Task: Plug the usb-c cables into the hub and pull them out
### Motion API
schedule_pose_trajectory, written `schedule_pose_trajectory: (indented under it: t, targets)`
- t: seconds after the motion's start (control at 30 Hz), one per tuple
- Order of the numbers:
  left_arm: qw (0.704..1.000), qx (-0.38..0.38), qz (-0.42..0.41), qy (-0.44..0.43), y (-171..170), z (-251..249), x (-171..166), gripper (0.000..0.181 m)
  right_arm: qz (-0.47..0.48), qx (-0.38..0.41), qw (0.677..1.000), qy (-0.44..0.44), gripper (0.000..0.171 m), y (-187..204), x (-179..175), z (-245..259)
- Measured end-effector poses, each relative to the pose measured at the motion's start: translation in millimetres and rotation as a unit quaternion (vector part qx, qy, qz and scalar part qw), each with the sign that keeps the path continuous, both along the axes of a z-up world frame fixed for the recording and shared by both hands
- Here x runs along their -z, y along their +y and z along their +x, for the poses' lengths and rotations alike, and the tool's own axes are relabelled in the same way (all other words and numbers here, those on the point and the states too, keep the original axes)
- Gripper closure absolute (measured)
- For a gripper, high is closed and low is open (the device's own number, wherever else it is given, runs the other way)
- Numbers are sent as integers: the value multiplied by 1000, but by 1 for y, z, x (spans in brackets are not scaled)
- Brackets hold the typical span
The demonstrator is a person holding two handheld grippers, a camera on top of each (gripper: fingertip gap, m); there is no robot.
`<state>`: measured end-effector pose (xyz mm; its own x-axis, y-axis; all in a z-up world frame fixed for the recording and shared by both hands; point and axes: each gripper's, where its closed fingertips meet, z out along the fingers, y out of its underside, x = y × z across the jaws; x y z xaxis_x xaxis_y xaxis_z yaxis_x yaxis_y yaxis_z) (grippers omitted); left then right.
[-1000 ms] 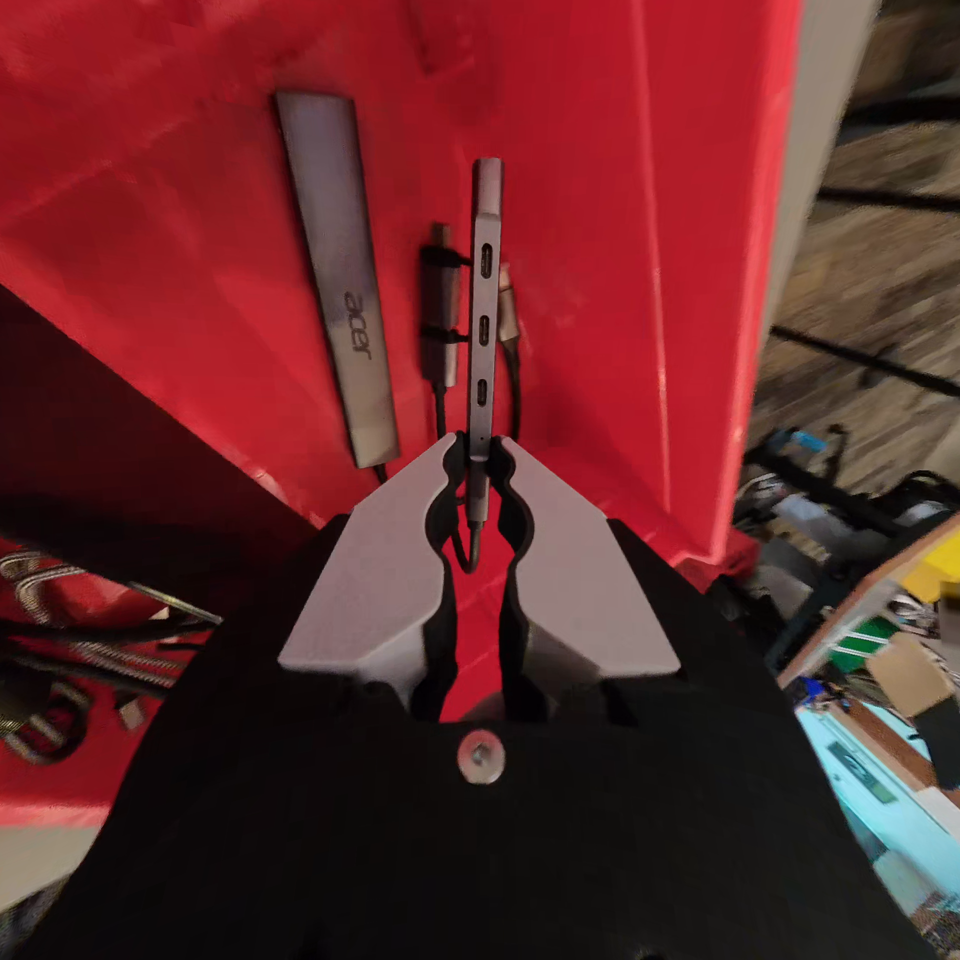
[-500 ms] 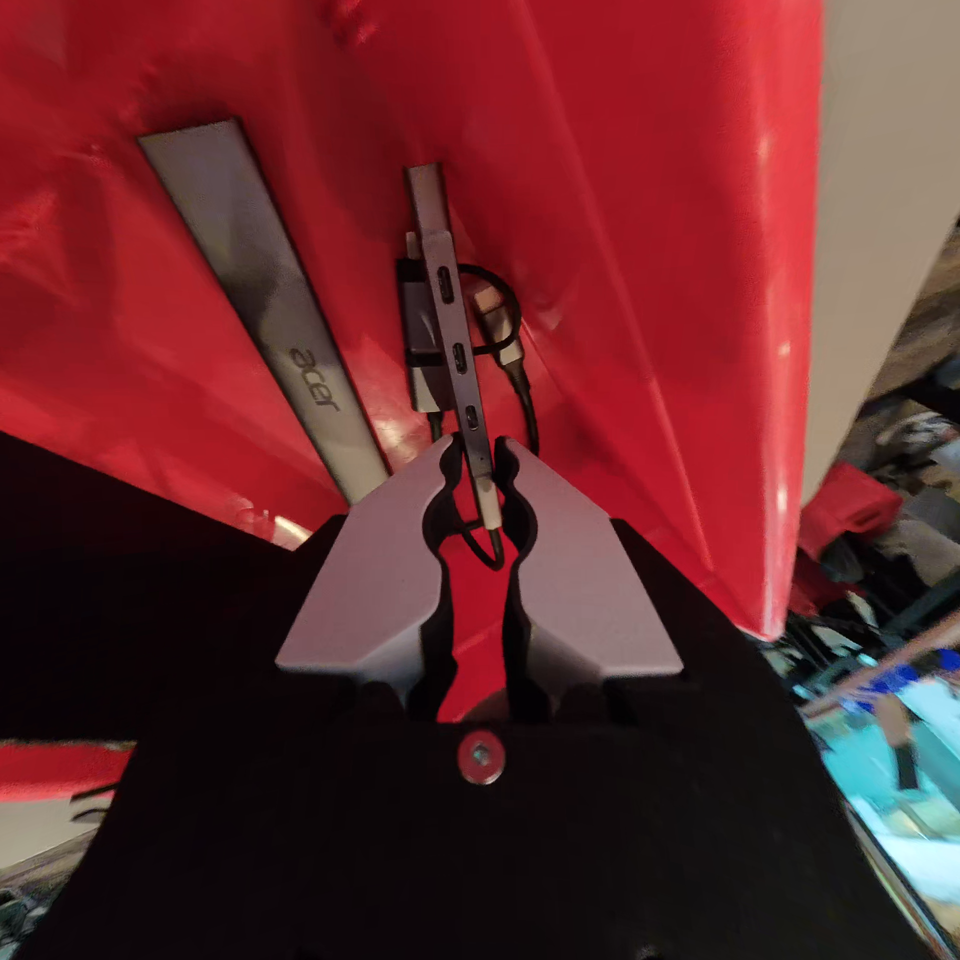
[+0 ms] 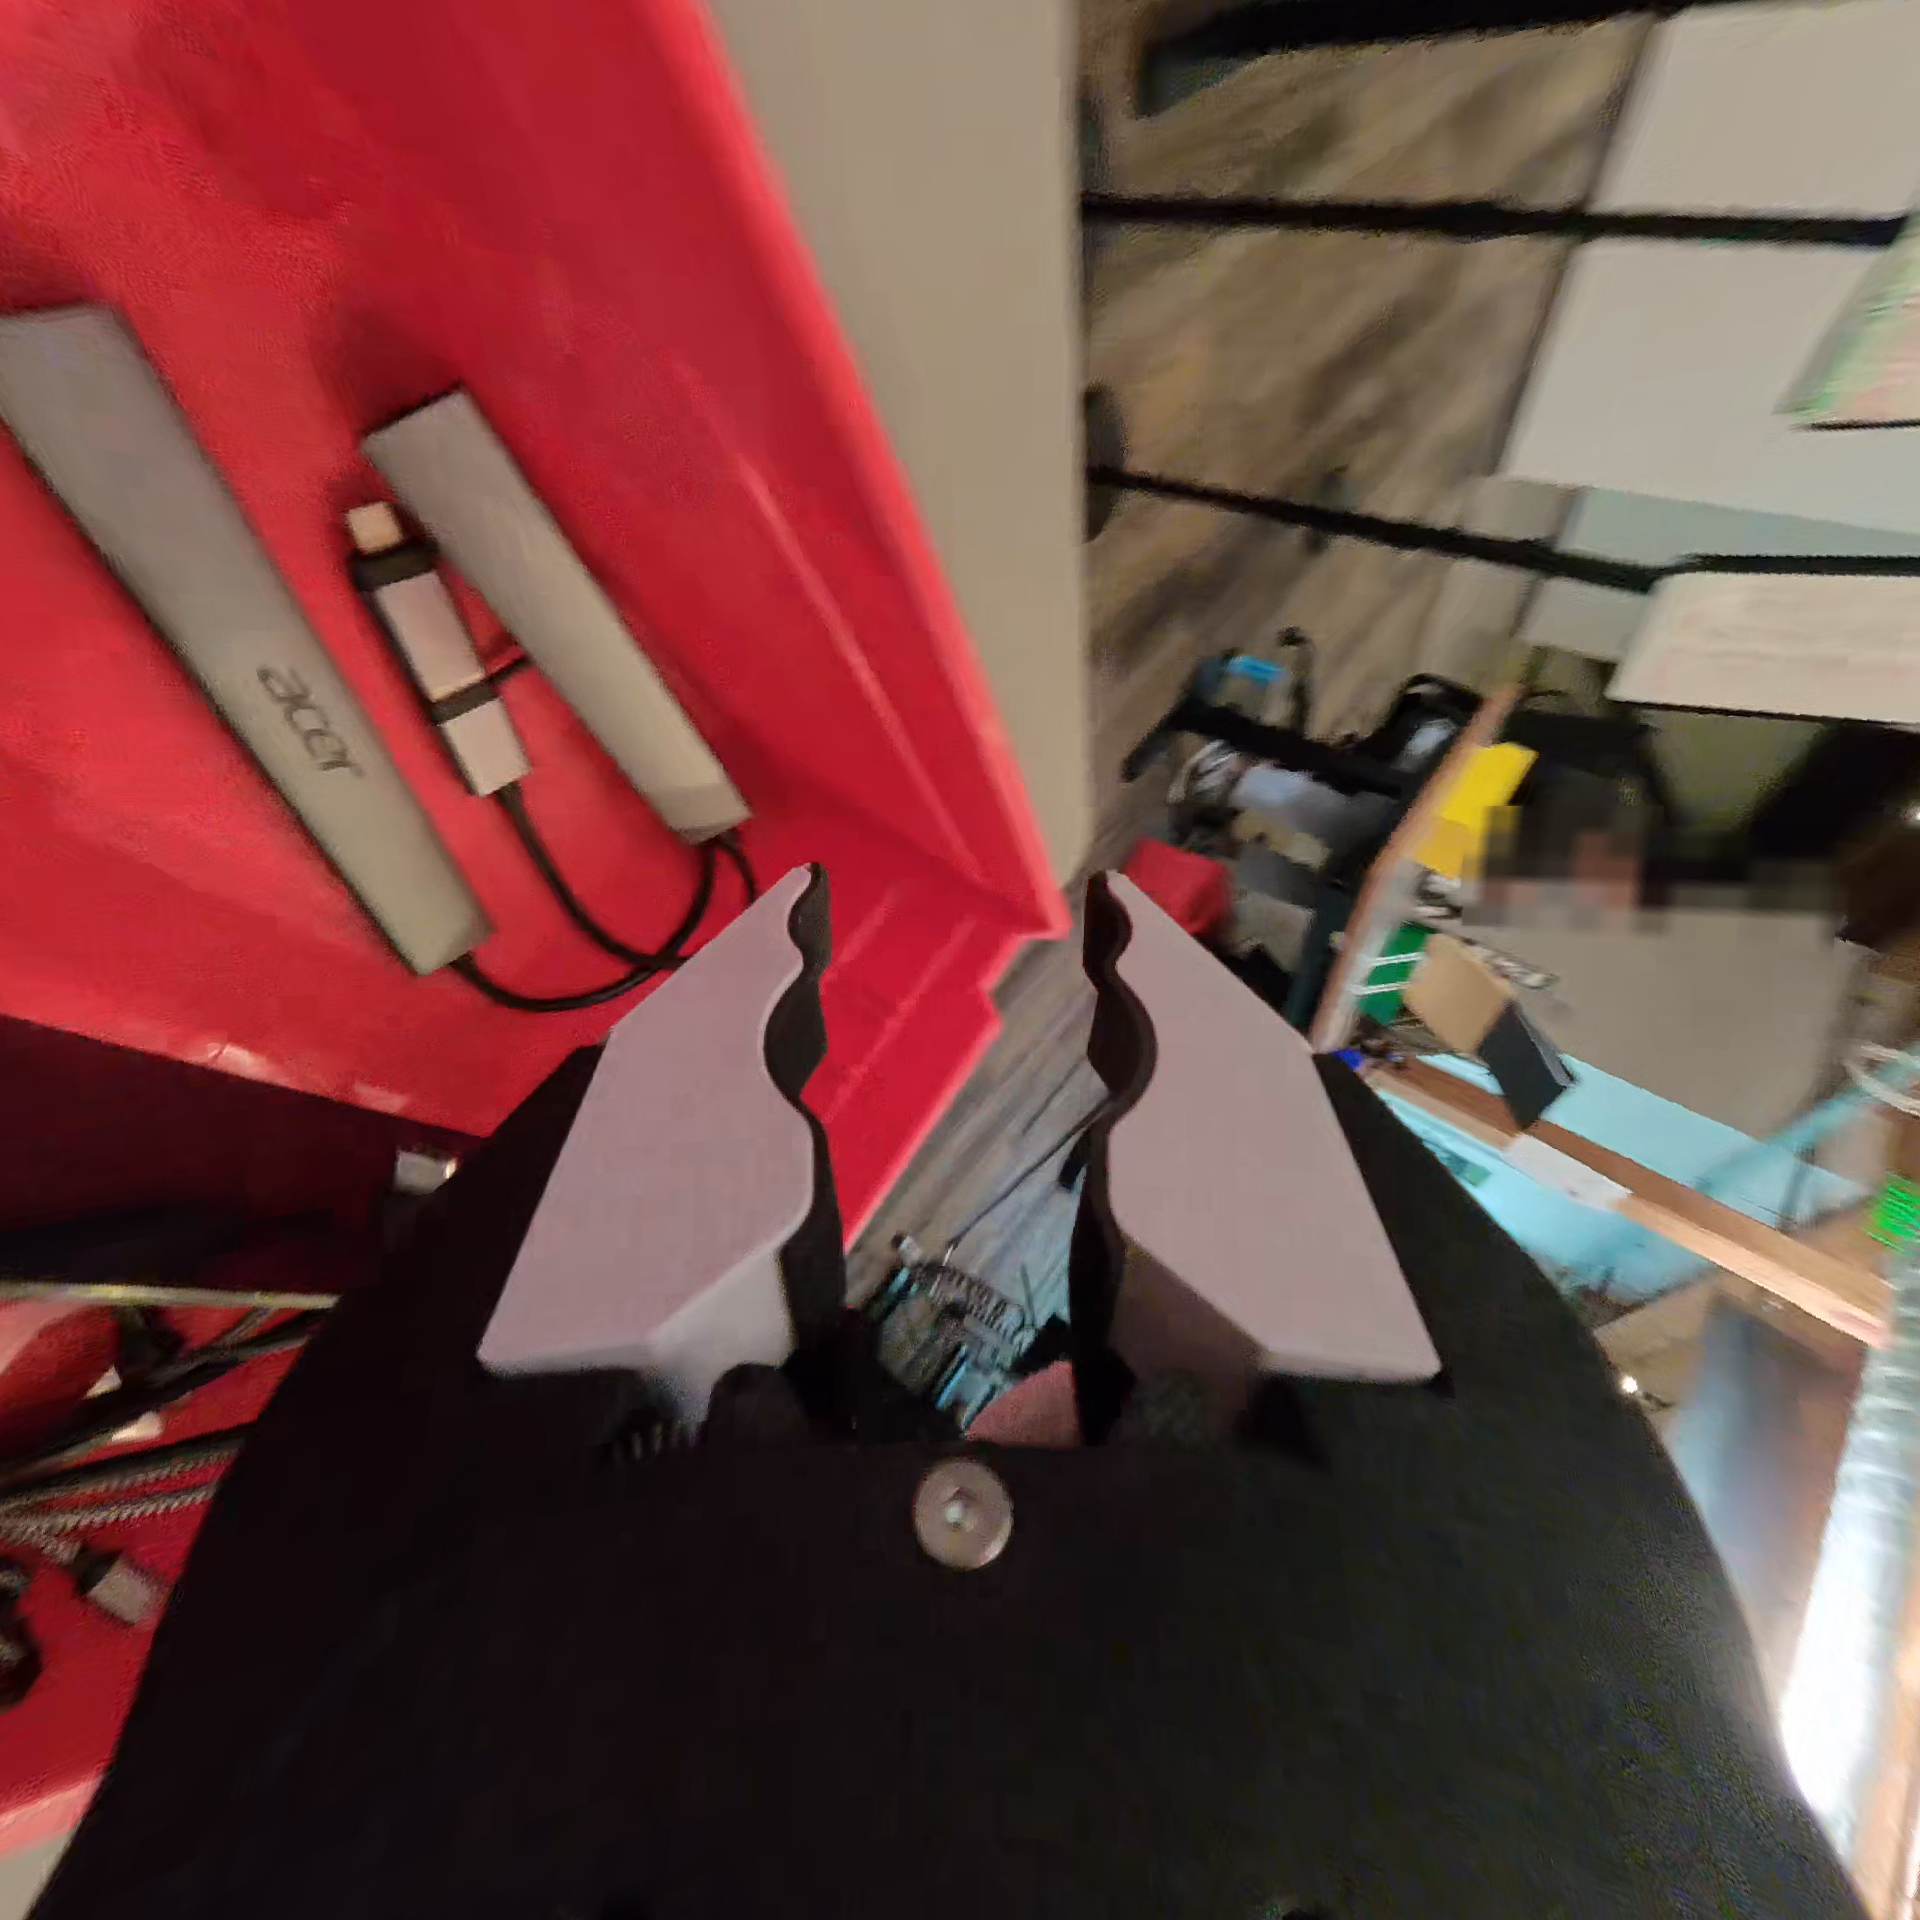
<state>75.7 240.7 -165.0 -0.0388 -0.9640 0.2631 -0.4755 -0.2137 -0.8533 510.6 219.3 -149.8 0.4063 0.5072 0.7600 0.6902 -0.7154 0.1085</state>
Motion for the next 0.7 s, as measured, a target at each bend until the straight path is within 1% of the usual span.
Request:
schedule_pose_trajectory:
  t: [0.07,0.13,0.2,0.23,0.33,0.5,0.57,0.63,0.7]
  targets:
    - [1000,-1,1,-8,-1,1,-5,124,92,-8,996,-17,127,1,-35,-12]
    - [1000,1,5,-11,-3,2,-7,124,167,-11,985,-40,130,-8,-67,-24]
    - [1000,-1,20,-14,-4,3,-11,124,226,-20,972,-54,134,-19,-90,-41]
    - [1000,-1,27,-14,-5,4,-13,123,247,-22,968,-47,133,-26,-97,-51]
    - [999,8,38,-25,-14,8,-26,120,284,-21,958,-42,135,-48,-114,-73]
    - [996,17,79,-43,-34,17,-54,113,302,-23,952,-44,133,-88,-133,-90]
    - [994,15,102,-48,-36,18,-69,113,314,-5,948,-40,132,-106,-139,-83]
    - [990,-1,139,-36,-30,12,-80,109,325,29,945,-16,127,-127,-137,-67]
    - [983,-32,179,-24,-16,-5,-92,107,338,72,938,44,119,-148,-125,-46]
